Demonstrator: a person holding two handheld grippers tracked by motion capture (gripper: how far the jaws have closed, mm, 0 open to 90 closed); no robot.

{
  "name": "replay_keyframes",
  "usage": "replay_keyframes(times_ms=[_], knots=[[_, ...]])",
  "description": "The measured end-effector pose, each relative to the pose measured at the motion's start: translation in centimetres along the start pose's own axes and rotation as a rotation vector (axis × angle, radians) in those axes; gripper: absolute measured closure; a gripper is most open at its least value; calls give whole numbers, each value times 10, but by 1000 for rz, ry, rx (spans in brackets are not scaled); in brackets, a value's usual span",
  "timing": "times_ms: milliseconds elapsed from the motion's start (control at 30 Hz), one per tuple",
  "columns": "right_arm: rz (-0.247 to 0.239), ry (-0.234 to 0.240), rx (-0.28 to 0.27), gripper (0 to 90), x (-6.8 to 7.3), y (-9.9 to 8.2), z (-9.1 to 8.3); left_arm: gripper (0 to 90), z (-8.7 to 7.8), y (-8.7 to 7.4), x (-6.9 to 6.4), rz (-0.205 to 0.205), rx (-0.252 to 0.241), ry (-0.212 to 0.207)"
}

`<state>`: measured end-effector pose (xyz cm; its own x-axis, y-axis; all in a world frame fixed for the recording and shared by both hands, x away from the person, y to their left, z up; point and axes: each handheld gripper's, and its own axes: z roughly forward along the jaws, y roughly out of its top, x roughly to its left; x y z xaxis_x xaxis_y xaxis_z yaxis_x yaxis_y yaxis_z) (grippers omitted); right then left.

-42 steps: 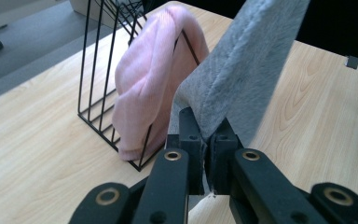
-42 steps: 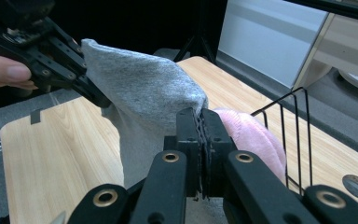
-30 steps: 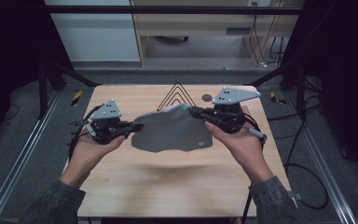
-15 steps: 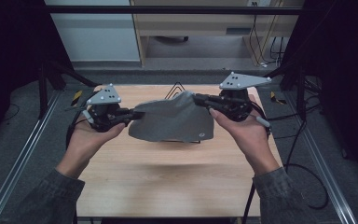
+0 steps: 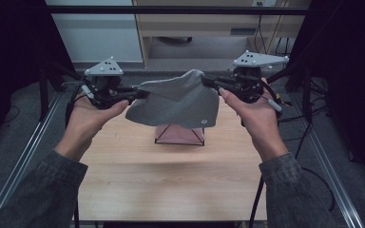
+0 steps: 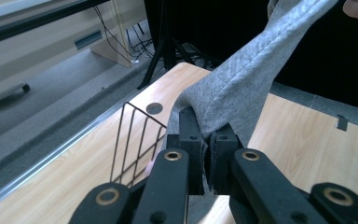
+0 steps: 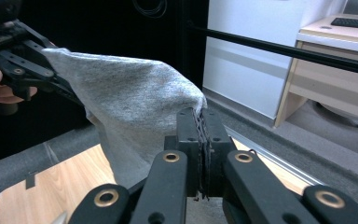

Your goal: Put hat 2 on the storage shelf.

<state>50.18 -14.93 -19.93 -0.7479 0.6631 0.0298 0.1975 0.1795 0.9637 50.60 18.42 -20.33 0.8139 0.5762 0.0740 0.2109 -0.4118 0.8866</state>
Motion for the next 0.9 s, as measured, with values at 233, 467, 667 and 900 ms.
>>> replay_keyframes(times_ms=[233, 467, 667, 900], knots=[[16, -20, -17, 889, -17, 14, 8, 865, 7, 17, 9, 15, -13, 9], [1, -82, -66, 889, -33, 25, 13, 865, 18, 32, 23, 8, -43, 36], [4, -129, -84, 889, -49, 21, 19, 866, 34, 34, 30, 4, -57, 64], [28, -144, -112, 889, -68, 14, 31, 867, 56, 27, 42, 8, -52, 119]])
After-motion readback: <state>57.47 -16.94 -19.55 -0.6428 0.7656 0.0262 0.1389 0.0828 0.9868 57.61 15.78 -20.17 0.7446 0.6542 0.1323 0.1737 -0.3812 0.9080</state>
